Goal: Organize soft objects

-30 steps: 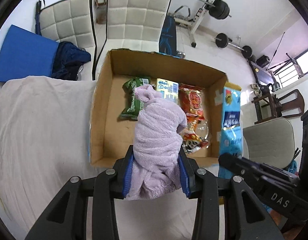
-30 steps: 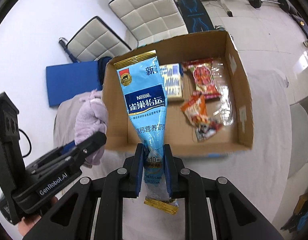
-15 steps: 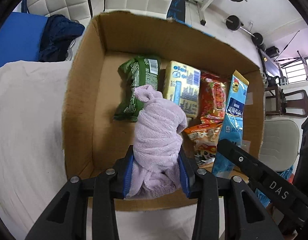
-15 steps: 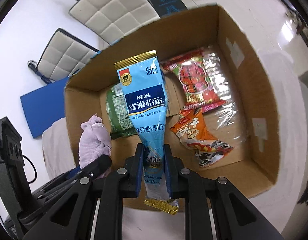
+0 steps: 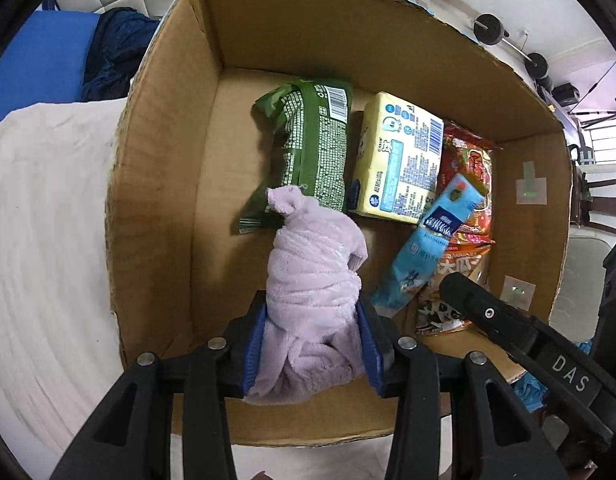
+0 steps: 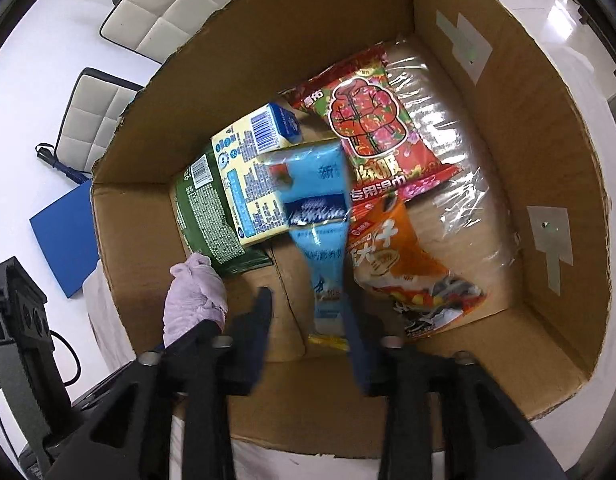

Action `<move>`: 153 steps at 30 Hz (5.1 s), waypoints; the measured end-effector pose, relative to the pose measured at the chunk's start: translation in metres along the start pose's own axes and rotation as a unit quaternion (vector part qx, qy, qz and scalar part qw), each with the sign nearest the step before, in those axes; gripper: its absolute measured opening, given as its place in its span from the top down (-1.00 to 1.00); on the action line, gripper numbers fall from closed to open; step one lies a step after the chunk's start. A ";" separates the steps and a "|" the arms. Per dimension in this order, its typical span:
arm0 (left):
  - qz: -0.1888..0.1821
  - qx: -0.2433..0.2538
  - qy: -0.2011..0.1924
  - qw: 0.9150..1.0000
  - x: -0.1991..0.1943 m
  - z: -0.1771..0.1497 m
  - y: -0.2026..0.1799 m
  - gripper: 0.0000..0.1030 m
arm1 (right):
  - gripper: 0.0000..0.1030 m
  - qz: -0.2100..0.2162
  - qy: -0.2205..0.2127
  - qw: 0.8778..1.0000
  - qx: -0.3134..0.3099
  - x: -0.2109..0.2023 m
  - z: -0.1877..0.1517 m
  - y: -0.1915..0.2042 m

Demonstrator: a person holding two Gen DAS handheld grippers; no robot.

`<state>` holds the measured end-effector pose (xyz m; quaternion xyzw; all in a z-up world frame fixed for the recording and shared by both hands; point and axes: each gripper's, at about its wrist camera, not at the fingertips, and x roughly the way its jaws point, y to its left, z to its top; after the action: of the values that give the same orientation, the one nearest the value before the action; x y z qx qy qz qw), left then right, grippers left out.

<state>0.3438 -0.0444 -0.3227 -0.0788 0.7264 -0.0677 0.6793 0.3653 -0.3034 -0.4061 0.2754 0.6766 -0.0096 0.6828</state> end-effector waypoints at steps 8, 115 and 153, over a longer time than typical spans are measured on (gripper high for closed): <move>0.003 0.006 -0.030 1.000 -0.016 -0.002 0.006 -0.58 | 0.19 -0.037 -0.005 0.999 -0.036 -0.008 -0.009 -0.001; 0.103 0.037 -0.350 0.930 -0.293 -0.289 -0.060 -0.91 | -1.00 -0.100 -0.292 0.923 -0.228 -0.355 -0.282 -0.004; 0.103 0.027 -0.338 0.935 -0.268 -0.299 -0.058 -0.91 | -1.00 -0.118 -0.288 0.921 -0.236 -0.345 -0.289 -0.004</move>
<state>0.0641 -0.0487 -0.0287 -0.0040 0.4556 0.0137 0.8901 0.0692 -0.3186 -0.0672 0.0103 0.4609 -0.0089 0.8873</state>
